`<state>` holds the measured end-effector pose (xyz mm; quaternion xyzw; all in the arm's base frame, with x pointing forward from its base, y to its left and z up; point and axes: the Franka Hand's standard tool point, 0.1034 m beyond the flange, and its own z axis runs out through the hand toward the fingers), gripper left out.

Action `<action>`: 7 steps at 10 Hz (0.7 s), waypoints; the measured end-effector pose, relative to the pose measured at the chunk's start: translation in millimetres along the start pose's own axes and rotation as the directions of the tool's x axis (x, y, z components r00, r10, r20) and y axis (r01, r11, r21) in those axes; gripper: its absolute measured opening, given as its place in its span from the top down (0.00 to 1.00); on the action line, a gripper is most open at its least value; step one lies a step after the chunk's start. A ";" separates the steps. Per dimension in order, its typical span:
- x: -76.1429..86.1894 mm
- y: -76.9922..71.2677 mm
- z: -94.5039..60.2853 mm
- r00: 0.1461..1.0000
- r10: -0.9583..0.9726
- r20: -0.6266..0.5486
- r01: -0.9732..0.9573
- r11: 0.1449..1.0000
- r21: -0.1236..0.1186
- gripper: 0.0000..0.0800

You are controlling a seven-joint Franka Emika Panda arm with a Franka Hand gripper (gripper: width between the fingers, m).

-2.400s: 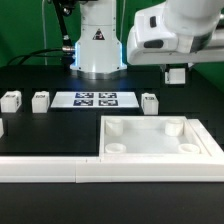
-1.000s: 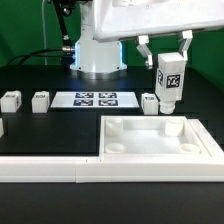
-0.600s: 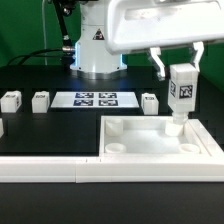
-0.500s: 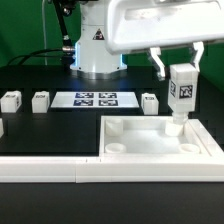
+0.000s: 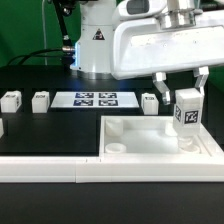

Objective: Assemble square table

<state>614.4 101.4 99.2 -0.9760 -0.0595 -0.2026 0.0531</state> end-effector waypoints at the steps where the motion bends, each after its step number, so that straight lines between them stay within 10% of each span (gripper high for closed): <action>1: 2.6 -1.1 0.5 1.000 -0.001 -0.004 0.001 1.000 0.001 0.64; 7: -9.6 -8.8 11.3 1.000 -0.007 0.018 0.007 1.000 0.008 0.64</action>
Offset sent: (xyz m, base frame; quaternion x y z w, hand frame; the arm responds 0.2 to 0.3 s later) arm 0.0012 0.0109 -0.0062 0.0027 -0.0018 0.0221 0.9998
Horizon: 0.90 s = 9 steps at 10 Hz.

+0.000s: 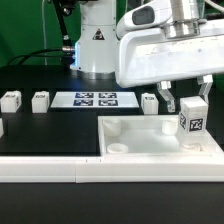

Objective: Assemble square table

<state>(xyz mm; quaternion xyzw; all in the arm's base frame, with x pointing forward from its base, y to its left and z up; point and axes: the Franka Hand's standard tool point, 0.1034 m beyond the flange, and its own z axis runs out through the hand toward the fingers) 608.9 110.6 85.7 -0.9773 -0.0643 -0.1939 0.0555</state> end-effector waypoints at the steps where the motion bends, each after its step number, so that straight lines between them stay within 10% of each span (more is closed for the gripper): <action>1: 1.7 0.0 0.9 1.000 -0.001 -0.021 0.001 1.000 -0.003 0.64; 9: 3.2 -2.6 1.9 0.994 -0.010 -0.111 0.007 1.000 -0.024 0.57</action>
Offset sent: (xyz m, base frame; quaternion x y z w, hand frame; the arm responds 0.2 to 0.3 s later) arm -0.0106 0.0112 -0.0176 -0.0247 0.0124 0.0139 0.9995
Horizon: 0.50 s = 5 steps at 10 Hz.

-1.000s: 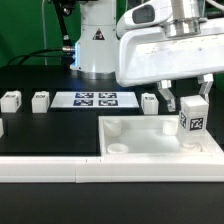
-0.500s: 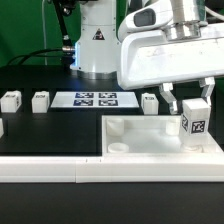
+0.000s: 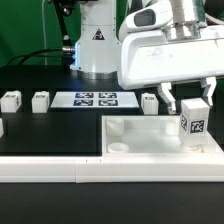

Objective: Assemble square table

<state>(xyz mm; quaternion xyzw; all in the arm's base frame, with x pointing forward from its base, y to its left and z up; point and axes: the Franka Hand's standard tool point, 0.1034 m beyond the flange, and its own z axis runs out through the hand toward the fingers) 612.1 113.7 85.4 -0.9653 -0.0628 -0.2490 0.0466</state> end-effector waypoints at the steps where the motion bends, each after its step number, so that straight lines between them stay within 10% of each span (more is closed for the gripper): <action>1: 0.0 0.0 0.0 1.000 0.000 0.000 0.000 1.000 0.000 0.35; 5: 0.0 0.0 0.0 1.000 -0.001 0.000 0.001 1.000 0.000 0.19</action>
Offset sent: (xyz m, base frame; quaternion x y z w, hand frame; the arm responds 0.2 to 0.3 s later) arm 0.0000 0.0000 0.0000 0.0000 0.0000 0.0000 1.0000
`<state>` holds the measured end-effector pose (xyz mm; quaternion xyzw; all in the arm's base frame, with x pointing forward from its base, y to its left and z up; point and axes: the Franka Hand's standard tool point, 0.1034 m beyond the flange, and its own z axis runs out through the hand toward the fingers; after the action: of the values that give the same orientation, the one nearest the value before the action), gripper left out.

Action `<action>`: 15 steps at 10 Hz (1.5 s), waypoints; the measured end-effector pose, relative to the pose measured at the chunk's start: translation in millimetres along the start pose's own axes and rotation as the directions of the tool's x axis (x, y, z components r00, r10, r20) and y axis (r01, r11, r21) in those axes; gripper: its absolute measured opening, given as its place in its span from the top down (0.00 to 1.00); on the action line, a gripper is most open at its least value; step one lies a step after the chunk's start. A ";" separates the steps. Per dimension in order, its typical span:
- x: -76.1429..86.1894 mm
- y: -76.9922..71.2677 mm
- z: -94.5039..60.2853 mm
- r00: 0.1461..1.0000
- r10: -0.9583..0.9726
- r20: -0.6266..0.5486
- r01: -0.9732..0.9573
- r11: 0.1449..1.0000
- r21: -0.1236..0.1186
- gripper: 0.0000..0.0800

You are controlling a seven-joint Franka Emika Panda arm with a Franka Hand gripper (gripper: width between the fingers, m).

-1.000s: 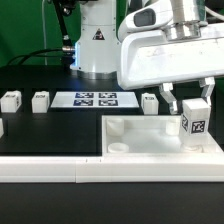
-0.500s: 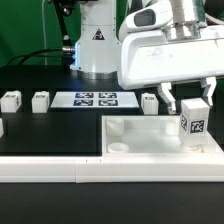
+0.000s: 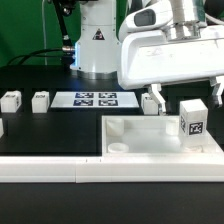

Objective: Assemble square table

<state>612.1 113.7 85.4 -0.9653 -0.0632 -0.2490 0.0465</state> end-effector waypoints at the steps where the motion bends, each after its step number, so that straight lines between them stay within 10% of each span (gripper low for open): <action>1: 0.0 0.0 0.0 1.000 0.000 0.000 0.000 1.000 0.000 0.19; 5: 4.9 0.9 -2.9 0.994 0.017 0.110 -0.019 1.000 0.016 0.19; 7: 34.9 5.0 -8.4 0.992 0.028 0.124 -0.031 0.999 0.020 0.19; 12: 33.7 8.6 -3.3 0.850 0.029 0.525 -0.079 0.994 0.072 0.19; 15: 31.1 9.3 -0.5 0.828 0.027 0.560 -0.085 0.993 0.077 0.19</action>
Offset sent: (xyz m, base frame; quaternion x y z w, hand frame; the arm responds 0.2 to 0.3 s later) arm 0.0000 0.0000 0.0000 0.0000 0.0000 0.0000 1.0000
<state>640.3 107.5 100.4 -0.9939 -0.0580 0.0483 0.0808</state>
